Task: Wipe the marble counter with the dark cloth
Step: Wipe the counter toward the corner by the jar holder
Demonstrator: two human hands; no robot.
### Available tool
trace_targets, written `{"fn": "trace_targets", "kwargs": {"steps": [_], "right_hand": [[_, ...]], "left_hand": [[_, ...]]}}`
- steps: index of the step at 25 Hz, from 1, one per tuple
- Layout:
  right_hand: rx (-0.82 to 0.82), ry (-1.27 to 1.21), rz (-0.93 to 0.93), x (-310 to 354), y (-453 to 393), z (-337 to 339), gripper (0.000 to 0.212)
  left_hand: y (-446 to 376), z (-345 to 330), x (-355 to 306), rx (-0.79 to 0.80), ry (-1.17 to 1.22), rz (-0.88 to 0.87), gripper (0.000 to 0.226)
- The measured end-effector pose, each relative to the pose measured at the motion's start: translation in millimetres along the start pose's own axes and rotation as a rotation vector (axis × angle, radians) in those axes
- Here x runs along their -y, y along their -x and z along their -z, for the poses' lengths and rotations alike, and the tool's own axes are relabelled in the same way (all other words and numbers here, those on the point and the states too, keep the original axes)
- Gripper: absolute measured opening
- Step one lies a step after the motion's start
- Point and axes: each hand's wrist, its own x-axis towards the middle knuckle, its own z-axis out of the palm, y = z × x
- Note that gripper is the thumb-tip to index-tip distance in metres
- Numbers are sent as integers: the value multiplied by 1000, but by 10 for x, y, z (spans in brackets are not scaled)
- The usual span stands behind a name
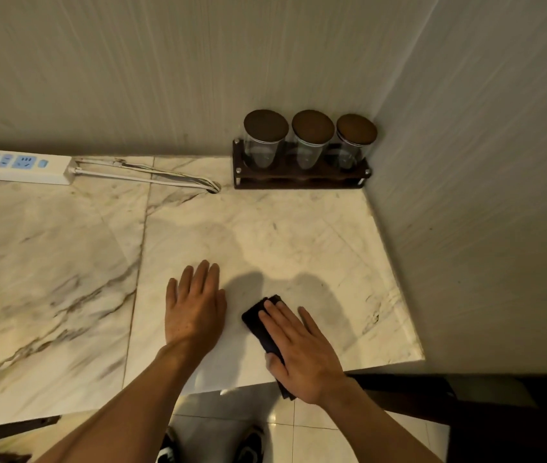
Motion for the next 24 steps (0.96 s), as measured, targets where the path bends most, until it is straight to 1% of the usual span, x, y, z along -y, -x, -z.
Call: {"fn": "trace_targets", "kwargs": {"steps": [3, 8, 16, 24], "right_hand": [[54, 45, 110, -228, -127, 98, 65], [96, 89, 164, -491, -431, 193, 66], [105, 75, 168, -779, -940, 318, 66], [85, 80, 110, -973, -1432, 469, 64]], "left_hand": [[-23, -66, -70, 21, 23, 71, 57], [13, -112, -66, -3, -23, 58, 61], [-5, -108, -88, 16, -29, 88, 62], [-12, -89, -101, 27, -69, 81, 60]]}}
